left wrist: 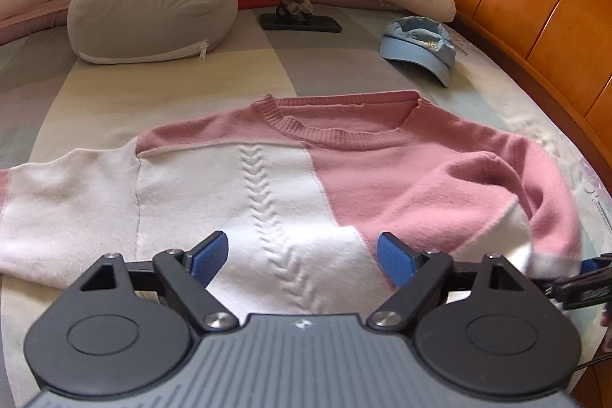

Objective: Fold clothes

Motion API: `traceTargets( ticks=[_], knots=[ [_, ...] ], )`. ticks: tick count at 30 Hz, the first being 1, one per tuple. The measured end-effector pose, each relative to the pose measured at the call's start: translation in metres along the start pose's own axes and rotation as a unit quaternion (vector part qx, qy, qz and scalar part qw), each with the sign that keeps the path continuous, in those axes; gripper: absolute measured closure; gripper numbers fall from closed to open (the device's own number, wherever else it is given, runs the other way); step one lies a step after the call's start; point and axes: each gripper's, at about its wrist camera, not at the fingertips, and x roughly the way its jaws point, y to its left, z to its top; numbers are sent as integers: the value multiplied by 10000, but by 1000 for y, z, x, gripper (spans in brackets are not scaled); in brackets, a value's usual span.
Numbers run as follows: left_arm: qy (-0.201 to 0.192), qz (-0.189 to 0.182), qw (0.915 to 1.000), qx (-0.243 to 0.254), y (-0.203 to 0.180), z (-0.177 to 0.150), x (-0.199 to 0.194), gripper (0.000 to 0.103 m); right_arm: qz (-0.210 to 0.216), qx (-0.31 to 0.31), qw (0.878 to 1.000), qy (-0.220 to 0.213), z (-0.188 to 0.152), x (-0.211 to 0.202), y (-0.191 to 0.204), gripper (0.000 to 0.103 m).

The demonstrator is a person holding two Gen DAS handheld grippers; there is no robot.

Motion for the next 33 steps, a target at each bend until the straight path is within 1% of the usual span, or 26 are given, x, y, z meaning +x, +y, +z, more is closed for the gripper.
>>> traceTargets(
  ticks=[1,3,4,7,8,9,10,11,14,16,18,20,22,23,25,28,31,33],
  knots=[
    [4,11,10000,-21,-2,-1,-2,18,-131,-46,9999,59,-2,3,-4,0],
    [21,101,9999,-45,-3,-3,-5,17,-288,12,9995,117,-5,5,-16,0],
    [36,177,9998,-29,-4,-3,-4,17,-432,72,9990,112,-7,4,-25,0],
    [91,343,9994,21,-8,-2,0,17,-1135,183,9933,78,-8,1,-53,0],
    [89,311,9995,58,-10,0,0,17,-1394,225,9900,79,-8,1,-62,0],
    [87,278,9995,95,-12,3,1,17,-1542,298,9876,71,-7,-1,-70,0],
    [85,246,9996,132,-14,5,1,17,-1450,441,9884,45,-7,-4,-79,0],
    [62,205,9995,213,-16,8,1,17,-1297,602,9897,8,-6,-9,-87,0],
    [6,156,9990,420,-23,16,2,17,-401,1083,9932,-163,-7,-24,-93,0],
    [-5,112,9987,489,-25,19,4,17,159,1141,9931,-212,-9,-29,-83,0],
    [3,28,9985,538,-26,21,6,17,726,1166,9902,-241,-10,-33,-73,0],
    [53,-35,9984,560,-26,20,9,17,1309,1032,9859,-150,-13,-30,-63,0],
    [123,-66,9983,564,-26,18,13,17,1713,1005,9801,46,-18,-17,-55,0],
    [157,-86,9983,555,-25,16,14,17,1902,1066,9758,162,-22,-7,-53,0],
    [226,-132,9984,494,-23,13,16,17,2322,1338,9628,359,-32,14,-56,0],
    [300,-138,9988,357,-18,10,17,17,2832,1817,9417,-61,-45,21,-74,0],
    [376,-110,9991,173,-14,7,19,17,3431,2247,9117,-248,-55,28,-94,0],
    [409,-137,9990,115,-14,5,18,17,3616,2282,9037,-242,-57,29,-98,0]
  ],
)
